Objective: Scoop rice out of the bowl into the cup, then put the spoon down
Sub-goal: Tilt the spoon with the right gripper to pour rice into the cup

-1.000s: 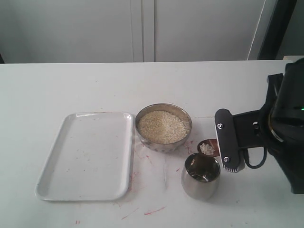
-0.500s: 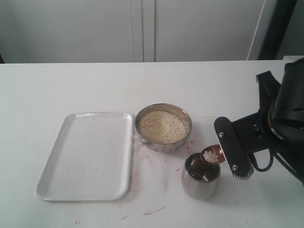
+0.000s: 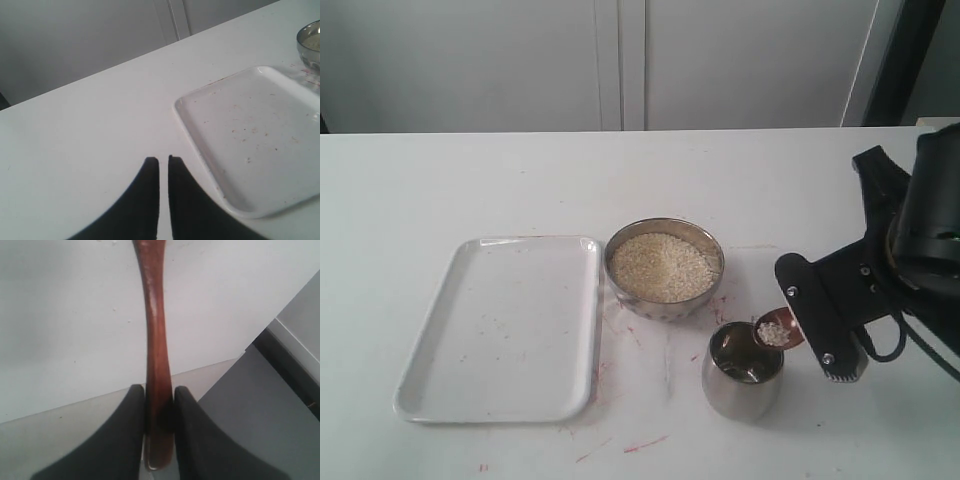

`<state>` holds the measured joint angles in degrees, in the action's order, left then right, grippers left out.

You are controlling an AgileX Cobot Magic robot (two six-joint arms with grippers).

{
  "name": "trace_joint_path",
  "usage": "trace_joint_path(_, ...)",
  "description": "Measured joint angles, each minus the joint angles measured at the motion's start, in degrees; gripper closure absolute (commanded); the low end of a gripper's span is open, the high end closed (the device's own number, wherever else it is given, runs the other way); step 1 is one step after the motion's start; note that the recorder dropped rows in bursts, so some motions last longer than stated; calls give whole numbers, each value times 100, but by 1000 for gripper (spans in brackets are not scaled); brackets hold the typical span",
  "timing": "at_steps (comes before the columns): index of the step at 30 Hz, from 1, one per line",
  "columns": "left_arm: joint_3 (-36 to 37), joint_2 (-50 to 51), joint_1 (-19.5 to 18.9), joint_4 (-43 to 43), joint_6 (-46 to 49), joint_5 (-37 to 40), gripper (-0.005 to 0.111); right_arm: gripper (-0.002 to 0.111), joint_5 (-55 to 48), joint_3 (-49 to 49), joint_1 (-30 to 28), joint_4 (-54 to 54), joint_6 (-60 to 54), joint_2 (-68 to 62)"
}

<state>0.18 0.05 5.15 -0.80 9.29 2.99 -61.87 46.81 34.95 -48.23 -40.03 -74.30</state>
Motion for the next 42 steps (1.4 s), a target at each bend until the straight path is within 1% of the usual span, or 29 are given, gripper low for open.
trace_joint_path(7,0,0,0,0,0,0,92,108,-246,0,362,-214,0,-134)
trace_joint_path(13,0,0,0,0,0,0,92,108,-410,0,389,-318,40,-278)
trace_joint_path(19,0,0,0,0,0,0,92,108,-410,0,398,-756,440,-288)
trace_joint_path(28,0,0,0,0,0,0,92,108,-439,0,876,-1024,638,-346)
trace_joint_path(42,0,0,0,0,0,0,92,108,-622,0,955,-1106,764,-430)
